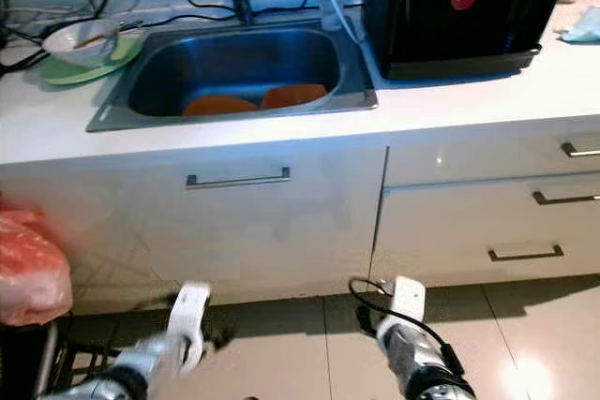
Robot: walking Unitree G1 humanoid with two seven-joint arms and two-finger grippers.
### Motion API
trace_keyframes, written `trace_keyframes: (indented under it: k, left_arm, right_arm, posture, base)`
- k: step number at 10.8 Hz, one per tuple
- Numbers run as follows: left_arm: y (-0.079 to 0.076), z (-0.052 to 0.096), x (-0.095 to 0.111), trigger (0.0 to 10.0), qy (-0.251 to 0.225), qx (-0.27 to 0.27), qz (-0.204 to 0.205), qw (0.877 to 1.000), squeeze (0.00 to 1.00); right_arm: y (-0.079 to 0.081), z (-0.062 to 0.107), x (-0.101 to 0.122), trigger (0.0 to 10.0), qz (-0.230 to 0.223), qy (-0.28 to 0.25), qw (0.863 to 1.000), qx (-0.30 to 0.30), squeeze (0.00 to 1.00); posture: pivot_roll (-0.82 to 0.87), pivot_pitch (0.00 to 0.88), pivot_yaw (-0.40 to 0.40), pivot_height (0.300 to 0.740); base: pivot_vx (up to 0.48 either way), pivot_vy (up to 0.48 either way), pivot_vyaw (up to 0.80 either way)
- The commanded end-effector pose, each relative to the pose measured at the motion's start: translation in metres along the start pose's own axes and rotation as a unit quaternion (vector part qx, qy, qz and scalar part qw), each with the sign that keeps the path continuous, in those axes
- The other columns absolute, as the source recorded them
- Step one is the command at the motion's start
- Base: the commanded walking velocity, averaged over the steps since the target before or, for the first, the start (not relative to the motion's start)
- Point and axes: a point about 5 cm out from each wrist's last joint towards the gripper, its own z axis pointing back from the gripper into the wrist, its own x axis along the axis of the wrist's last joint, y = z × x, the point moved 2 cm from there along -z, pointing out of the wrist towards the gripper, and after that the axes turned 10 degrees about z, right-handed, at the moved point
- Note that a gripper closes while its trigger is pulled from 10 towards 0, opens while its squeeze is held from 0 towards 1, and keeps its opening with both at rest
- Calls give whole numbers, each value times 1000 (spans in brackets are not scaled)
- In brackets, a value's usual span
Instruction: Kitchen organization
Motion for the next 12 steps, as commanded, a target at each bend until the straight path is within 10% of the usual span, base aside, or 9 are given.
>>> trace_keyframes:
  k: [1,12]
  left_arm:
    - [5,1,0,10000,3,8,-19,1000,0]
    - [2,1,-9,10000,12,-12,-103,995,0]
  right_arm:
    - [6,-1,5,10000,17,-6,1000,8,420]
    - [15,-2,3,10000,58,-7,998,24,427]
  posture:
    - [-100,0,117,740]
    - [-105,0,123,740]
  base:
    - [0,0,0]
    - [0,-198,0]
